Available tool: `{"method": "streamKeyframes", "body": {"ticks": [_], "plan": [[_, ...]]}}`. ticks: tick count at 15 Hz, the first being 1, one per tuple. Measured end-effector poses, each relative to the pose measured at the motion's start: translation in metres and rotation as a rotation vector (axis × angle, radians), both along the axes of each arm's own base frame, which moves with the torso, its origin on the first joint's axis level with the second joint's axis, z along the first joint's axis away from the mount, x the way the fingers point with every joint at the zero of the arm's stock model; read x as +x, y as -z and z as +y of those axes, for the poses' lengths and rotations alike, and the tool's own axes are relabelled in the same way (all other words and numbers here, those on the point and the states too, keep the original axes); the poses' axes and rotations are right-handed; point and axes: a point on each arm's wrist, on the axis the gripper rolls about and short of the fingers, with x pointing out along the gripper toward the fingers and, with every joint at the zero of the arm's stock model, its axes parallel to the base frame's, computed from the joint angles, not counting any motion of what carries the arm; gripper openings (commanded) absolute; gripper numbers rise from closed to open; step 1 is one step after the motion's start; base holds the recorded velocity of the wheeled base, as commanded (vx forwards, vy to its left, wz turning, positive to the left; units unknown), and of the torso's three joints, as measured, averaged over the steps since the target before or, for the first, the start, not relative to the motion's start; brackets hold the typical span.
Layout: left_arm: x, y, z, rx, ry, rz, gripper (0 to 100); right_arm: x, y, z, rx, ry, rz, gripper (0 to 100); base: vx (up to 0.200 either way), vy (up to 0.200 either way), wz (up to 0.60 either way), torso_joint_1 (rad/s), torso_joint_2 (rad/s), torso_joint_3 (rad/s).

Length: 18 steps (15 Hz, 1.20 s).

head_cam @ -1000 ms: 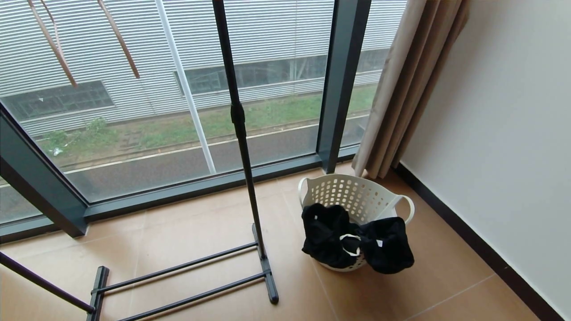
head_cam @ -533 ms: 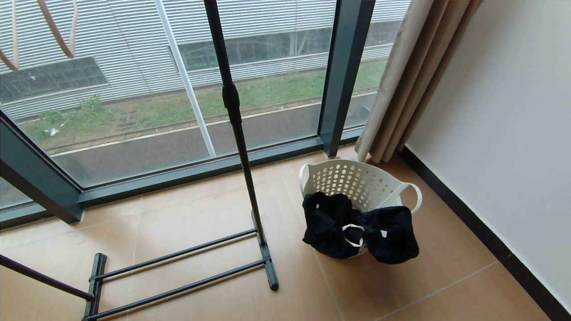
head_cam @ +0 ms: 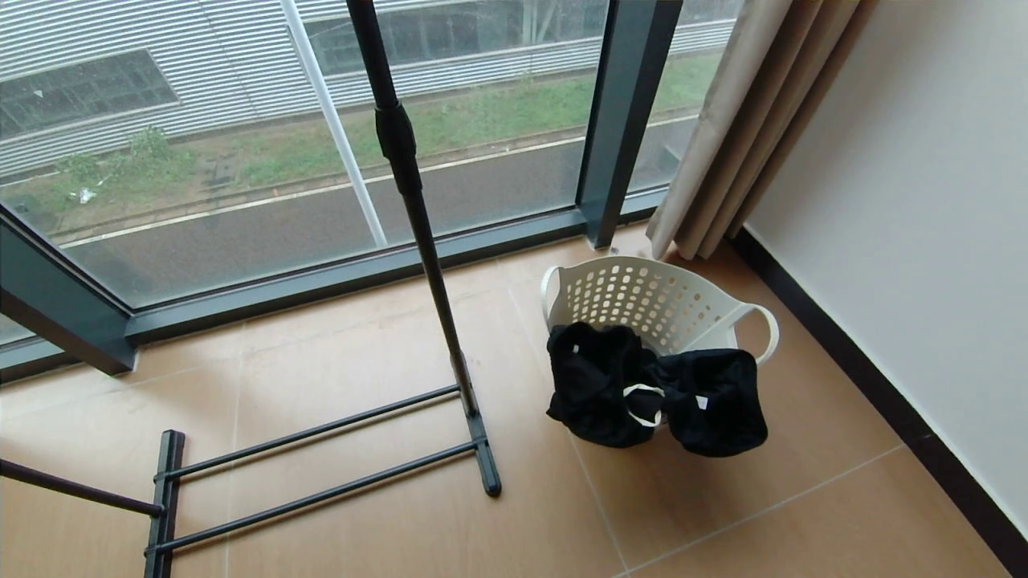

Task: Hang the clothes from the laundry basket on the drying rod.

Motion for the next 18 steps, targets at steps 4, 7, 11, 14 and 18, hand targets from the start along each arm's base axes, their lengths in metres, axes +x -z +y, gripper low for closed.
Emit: {"method": "streamKeyframes", "body": {"ticks": [4, 7, 11, 14, 18], "plan": [[0.0, 0.0, 0.0, -0.001, -0.001, 0.0, 100, 0.0, 0.0, 0.0, 0.011, 0.004, 0.0, 100, 0.0, 0.0, 0.0, -0.001, 0.01, -0.199], [0.0, 0.0, 0.0, -0.001, 0.0, 0.0, 100, 0.0, 0.0, 0.0, 0.004, 0.004, 0.0, 100, 0.0, 0.0, 0.0, -0.001, 0.0, -0.196], [0.0, 0.0, 0.0, 0.006, -0.001, -0.002, 100, 0.0, -0.001, -0.002, -0.052, 0.079, 0.01, 100, 0.0, 0.0, 0.0, 0.005, 0.0, -0.16], [0.0, 0.0, 0.0, 0.005, 0.0, -0.002, 100, 0.007, -0.027, -0.002, -0.125, 0.1, 0.054, 100, 0.0, 0.0, 0.0, 0.001, 0.0, -0.02], [0.0, 0.0, 0.0, 0.004, -0.002, -0.002, 100, 0.048, -0.077, 0.0, -0.187, -0.019, 0.169, 100, 0.0, 0.0, 0.0, 0.0, 0.0, 0.0]]}}
